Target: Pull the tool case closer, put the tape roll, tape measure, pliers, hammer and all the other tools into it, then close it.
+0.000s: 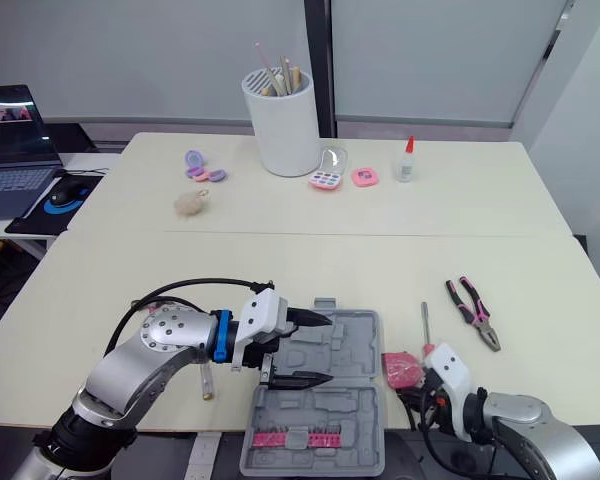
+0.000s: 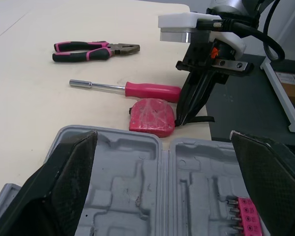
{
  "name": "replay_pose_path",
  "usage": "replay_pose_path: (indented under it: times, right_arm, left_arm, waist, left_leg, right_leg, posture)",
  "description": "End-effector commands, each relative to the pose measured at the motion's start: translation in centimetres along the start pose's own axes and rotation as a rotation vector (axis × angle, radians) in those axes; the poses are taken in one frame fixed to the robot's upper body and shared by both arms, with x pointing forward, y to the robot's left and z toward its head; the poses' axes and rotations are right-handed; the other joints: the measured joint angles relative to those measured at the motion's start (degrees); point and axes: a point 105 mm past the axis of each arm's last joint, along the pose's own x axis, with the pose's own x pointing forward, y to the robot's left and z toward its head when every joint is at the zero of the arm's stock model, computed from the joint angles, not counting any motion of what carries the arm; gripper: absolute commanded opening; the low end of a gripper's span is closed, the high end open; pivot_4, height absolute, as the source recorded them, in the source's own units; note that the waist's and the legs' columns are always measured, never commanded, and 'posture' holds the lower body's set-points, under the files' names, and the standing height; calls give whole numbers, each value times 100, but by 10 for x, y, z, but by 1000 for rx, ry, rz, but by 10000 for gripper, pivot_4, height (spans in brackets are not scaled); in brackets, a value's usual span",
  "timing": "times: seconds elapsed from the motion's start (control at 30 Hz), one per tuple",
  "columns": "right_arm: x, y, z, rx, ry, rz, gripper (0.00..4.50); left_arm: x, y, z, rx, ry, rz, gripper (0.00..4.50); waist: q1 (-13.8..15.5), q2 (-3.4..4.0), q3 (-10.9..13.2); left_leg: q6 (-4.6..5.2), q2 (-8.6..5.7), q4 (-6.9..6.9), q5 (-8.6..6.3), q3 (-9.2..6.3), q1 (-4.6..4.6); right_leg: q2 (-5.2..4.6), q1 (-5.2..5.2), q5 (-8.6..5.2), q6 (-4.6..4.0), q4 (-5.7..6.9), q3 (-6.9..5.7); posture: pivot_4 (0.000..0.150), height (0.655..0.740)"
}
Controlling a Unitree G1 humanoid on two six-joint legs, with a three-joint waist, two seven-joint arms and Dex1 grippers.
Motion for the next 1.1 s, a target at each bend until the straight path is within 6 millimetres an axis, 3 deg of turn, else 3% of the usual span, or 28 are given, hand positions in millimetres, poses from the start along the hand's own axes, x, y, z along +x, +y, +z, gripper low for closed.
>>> replay_pose_path:
  times: [0.03,0.2,0.27,0.33,0.47,0.73,1.1]
  right_arm:
    - [-11,8,14,-53,-15,68,8574]
    - [-41,9,36,-147,-2,182,20878]
    - [-48,2,52,-263,-35,183,25975]
    - [-50,-5,64,-450,-59,200,30912]
    - [-41,-18,64,-713,-62,246,44093]
    - [-15,-44,48,-883,-27,289,44627]
    - [5,-49,39,-897,10,291,44627]
  left_arm:
    - [0,-7,9,63,-18,-14,45000]
    - [0,-12,11,91,-36,-46,45000]
    - [-1,-13,11,124,-44,-51,45000]
    - [0,-14,14,161,-66,-52,45000]
    - [1,-13,17,231,-95,-46,45000]
    - [-1,-11,12,275,-78,-33,45000]
    - [3,-22,9,259,-74,-43,45000]
  waist:
    - [-2,0,0]
    - [3,-1,1]
    - [0,-3,2]
    - [-3,-3,2]
    - [4,-3,2]
    - [5,-2,2]
    - [10,0,2]
  left_leg:
    - [0,0,0,0,1,0]
    - [0,-2,2,0,0,1]
    - [0,0,2,0,-3,2]
    - [0,3,1,0,-3,2]
    - [1,6,-1,0,-9,4]
    - [1,2,0,-1,-2,0]
    - [1,7,2,0,-7,10]
  right_leg:
    - [0,0,0,0,1,1]
    - [0,6,1,1,-4,-1]
    - [2,9,1,2,-8,-3]
    - [11,9,1,2,-12,-2]
    - [27,18,1,1,-30,-7]
    - [31,21,20,-26,-43,-2]
    - [21,27,21,-28,-27,-4]
  posture:
    - [1500,7400]
    - [1500,7400]
    - [1500,7400]
    - [1500,7400]
    - [1500,7400]
    - [1500,7400]
    - [1500,7400]
